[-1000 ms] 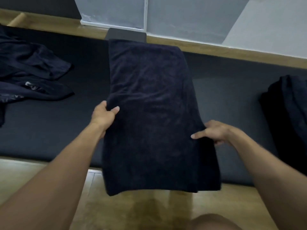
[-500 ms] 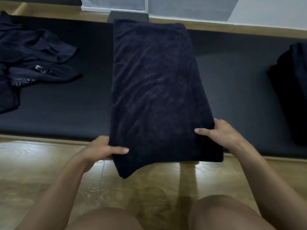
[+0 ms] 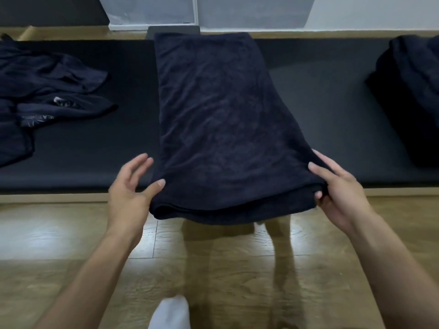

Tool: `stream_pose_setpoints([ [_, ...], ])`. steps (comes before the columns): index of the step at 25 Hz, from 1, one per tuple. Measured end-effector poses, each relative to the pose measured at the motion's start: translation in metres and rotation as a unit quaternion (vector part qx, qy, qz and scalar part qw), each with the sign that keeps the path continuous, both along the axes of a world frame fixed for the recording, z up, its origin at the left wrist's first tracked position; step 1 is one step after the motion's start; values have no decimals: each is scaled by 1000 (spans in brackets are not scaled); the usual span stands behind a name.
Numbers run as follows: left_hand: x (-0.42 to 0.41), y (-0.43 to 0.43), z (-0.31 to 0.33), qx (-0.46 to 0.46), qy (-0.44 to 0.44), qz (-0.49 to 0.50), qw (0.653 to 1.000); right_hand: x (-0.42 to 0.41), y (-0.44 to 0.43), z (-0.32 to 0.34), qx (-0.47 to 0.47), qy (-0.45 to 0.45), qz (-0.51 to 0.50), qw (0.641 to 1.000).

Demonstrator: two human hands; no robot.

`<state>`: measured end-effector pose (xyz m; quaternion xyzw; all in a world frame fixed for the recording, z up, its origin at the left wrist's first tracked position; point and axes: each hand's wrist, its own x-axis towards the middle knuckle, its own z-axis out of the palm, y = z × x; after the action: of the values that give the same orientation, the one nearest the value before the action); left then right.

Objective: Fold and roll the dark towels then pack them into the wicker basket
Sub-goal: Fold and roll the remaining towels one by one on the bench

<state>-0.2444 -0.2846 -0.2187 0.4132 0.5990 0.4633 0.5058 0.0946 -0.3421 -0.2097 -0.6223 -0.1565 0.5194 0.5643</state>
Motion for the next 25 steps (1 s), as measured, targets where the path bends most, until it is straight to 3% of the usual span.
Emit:
stream_pose_setpoints([
  [6,3,12,23,-1,-164,-49,985,10,4,20,83,88,20,992],
  [8,4,18,23,22,-135,-65,989,12,9,24,76,101,34,991],
  [11,11,35,21,31,-23,-46,998,13,21,27,70,83,73,991],
  [15,11,63,9,-30,102,-45,993,20,45,23,-34,-111,57,992],
  [21,13,75,-16,-155,163,-24,974,23,68,0,-184,-301,57,934],
  [23,16,76,-18,-172,140,7,975,10,66,-2,-107,-394,4,913],
  [24,17,76,-19,-176,137,17,975,1,63,-4,-14,-468,3,884],
  [25,18,77,-20,-178,139,22,974,-10,58,-8,88,-549,47,830],
])
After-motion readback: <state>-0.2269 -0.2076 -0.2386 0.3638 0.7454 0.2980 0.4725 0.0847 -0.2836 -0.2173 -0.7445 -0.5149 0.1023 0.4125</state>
